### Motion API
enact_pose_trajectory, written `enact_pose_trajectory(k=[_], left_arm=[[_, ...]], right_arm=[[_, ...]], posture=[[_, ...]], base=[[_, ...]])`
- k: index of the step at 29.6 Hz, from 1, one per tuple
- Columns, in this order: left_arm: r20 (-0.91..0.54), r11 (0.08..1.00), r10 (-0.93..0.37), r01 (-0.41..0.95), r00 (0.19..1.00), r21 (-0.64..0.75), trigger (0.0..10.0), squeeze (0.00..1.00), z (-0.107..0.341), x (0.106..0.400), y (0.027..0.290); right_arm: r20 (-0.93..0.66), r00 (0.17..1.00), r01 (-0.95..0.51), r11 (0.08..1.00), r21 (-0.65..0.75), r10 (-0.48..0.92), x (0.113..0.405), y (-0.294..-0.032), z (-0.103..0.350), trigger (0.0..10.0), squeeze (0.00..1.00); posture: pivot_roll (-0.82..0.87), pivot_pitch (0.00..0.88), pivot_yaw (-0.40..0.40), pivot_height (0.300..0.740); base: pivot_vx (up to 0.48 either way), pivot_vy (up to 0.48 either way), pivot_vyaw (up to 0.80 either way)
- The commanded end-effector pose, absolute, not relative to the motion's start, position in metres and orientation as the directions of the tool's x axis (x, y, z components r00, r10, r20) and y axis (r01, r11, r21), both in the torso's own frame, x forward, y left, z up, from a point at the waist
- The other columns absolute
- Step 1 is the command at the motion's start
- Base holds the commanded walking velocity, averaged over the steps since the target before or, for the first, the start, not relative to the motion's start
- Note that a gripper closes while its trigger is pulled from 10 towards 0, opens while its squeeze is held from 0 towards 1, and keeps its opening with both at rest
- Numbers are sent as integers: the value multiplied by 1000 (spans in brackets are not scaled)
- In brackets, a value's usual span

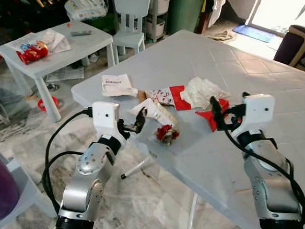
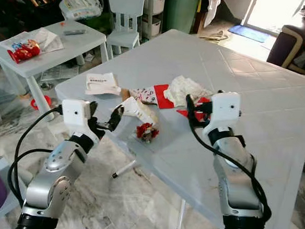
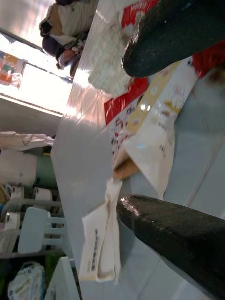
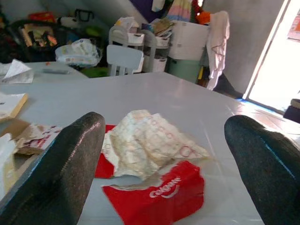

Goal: Picking trash to rubbish bin

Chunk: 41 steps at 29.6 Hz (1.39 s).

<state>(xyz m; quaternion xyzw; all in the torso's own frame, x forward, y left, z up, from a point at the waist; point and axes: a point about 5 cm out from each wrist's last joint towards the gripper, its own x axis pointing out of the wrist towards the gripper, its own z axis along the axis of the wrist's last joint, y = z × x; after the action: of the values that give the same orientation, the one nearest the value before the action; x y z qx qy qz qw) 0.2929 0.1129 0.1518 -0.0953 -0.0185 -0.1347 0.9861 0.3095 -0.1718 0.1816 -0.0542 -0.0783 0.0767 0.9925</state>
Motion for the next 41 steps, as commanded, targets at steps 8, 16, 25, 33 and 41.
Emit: enact_pose_trajectory(k=[8,16,25,33,41], left_arm=[[37,961,-232,235,972,-149,10000,0,148,293,120],[-14,976,-198,196,980,-92,10000,0,141,287,131],[-80,990,-134,130,988,-47,10000,0,129,258,156],[-111,990,-137,132,984,-47,10000,0,127,244,155],[-106,982,-184,179,977,-59,10000,0,131,245,145]], right_arm=[[135,953,-259,961,-100,271,306,-152,181,10000,0],[89,930,-355,934,-41,358,302,-139,173,10000,0],[32,898,-440,898,11,440,307,-108,154,10000,0],[2,890,-455,890,17,455,310,-89,145,10000,0],[-12,903,-429,901,-72,429,316,-96,147,10000,0]], posture=[[40,79,-44,740],[58,93,-42,740],[119,107,-17,740],[151,117,-24,740],[145,116,-19,740]], base=[[0,0,0],[0,0,0],[0,0,0],[0,0,0],[0,0,0]])
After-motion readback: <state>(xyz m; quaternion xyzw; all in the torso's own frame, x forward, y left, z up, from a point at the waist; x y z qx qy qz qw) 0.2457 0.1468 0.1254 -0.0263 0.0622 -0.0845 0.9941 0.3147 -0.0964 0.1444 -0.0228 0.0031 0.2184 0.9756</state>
